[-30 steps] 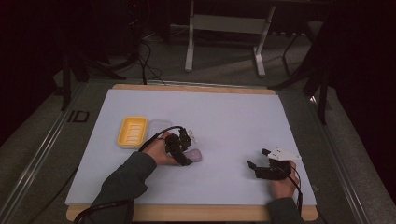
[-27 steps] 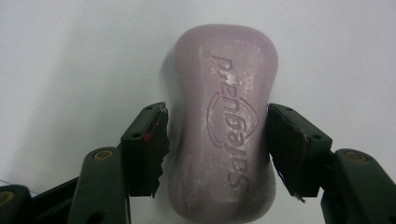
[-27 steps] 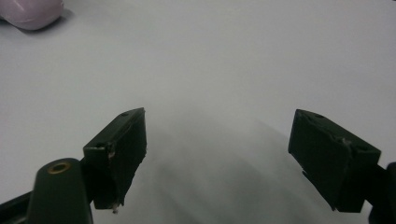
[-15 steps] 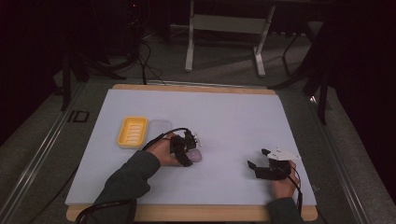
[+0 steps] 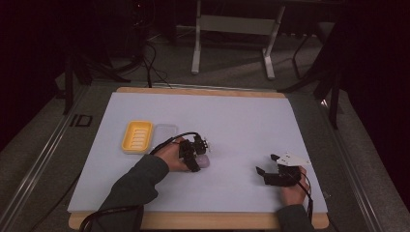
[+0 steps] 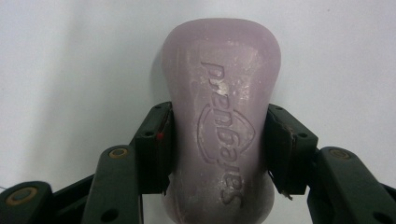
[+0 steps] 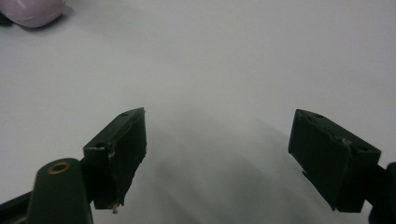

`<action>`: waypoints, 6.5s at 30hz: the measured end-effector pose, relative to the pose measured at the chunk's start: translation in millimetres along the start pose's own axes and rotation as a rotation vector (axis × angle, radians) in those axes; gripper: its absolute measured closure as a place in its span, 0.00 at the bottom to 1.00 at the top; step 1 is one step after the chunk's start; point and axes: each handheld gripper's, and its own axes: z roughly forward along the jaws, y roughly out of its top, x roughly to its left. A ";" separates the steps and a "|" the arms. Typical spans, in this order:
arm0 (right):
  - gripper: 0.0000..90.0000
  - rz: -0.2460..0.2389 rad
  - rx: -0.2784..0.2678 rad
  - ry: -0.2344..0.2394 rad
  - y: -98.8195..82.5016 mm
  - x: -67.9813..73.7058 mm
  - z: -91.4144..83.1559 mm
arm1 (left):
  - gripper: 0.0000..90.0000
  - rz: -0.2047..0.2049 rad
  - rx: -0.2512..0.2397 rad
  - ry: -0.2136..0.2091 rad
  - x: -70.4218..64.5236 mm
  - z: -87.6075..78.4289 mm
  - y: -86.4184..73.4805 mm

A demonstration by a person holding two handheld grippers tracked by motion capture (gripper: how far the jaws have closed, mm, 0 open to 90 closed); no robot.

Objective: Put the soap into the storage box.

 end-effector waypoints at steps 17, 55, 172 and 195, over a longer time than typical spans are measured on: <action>0.21 -0.002 0.000 0.000 0.0 0.1 0.0 | 0.54 -0.013 0.043 0.000 1.2 -0.1 7.8; 0.21 -0.003 0.004 0.000 0.2 0.5 0.4 | 0.51 -0.040 0.085 -0.006 1.6 3.0 19.8; 0.21 0.001 -0.005 -0.004 -0.1 0.2 -0.5 | 0.56 -0.258 0.086 0.040 47.0 -39.3 -13.7; 0.21 0.001 -0.020 -0.003 -0.7 -0.2 -1.8 | 0.56 -0.346 0.068 0.054 66.4 -52.4 -38.3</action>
